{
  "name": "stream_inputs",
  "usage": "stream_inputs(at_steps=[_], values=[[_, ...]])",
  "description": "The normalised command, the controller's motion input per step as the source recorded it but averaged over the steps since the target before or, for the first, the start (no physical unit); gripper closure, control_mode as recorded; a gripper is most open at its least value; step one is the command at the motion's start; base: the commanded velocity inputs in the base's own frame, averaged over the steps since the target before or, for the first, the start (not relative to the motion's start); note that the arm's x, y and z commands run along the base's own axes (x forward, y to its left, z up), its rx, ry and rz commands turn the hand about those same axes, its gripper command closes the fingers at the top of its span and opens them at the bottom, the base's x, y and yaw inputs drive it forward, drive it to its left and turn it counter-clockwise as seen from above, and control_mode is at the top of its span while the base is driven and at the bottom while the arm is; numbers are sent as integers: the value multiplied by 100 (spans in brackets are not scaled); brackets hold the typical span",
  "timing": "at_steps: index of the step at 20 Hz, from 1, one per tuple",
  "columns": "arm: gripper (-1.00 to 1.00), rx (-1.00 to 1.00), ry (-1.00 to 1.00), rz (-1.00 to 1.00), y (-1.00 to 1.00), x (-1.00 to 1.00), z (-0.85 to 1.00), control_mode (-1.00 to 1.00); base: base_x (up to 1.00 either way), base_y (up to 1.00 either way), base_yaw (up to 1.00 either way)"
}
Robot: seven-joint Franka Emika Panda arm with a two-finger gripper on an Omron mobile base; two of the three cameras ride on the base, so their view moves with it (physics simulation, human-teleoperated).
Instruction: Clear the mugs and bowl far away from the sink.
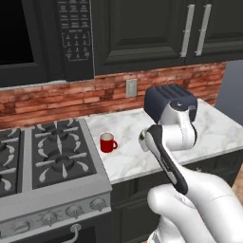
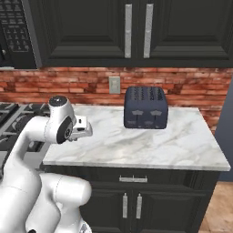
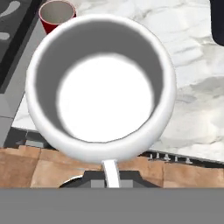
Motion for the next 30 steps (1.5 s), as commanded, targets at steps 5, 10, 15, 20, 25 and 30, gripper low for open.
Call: stream_inputs(at_steps=[5,10,15,20,25,30], values=[[100,-3,10,5,25,100,-42,-100,0,0,0],[100,0,7,5,4,90,-42,-100,0,0,0],[100,-5,5,1,2,81,-56,-100,0,0,0],[100,-8,5,0,8,65,-59,-100,0,0,0],[100,-6,3,0,9,58,-52,-100,0,0,0],[-100,-2,1,0,12,41,-29,-100,0,0,0]])
